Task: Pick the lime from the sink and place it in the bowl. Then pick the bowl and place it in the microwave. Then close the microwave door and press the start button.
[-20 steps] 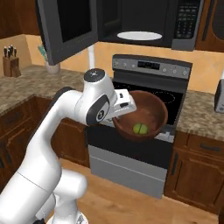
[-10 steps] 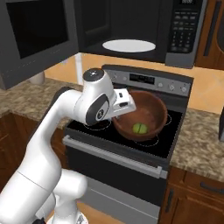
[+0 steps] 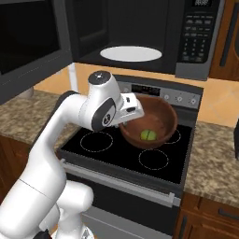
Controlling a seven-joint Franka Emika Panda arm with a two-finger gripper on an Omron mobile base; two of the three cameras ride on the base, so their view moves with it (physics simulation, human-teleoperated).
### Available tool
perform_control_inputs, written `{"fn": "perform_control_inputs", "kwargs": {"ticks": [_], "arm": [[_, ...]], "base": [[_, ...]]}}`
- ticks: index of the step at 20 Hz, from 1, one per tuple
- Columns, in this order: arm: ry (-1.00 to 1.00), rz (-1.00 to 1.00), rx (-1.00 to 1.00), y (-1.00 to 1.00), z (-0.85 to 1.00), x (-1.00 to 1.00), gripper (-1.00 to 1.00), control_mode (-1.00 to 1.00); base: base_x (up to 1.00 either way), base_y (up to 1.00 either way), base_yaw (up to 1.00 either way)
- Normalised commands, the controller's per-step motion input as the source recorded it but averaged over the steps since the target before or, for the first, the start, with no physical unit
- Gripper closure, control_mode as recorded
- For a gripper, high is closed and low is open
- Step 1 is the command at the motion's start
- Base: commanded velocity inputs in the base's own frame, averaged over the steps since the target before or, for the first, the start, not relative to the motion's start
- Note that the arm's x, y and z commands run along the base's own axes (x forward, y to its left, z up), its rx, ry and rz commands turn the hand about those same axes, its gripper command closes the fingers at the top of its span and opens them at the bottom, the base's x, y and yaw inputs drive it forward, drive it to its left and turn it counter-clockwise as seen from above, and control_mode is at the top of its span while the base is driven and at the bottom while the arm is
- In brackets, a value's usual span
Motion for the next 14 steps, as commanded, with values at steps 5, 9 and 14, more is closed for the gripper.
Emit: {"fn": "perform_control_inputs", "kwargs": {"ticks": [5, 9, 14], "arm": [[0.0, 0.0, 0.0, 0.0, 0.0, 0.0, 1.0, 1.0], [0.0, 0.0, 0.0, 0.0, 0.0, 0.0, 1.0, 1.0], [0.0, 0.0, 0.0, 0.0, 0.0, 0.0, 1.0, 1.0]], "base": [[0.58, 0.15, -0.13], [0.54, 0.18, -0.09], [0.48, 0.19, -0.19]]}}
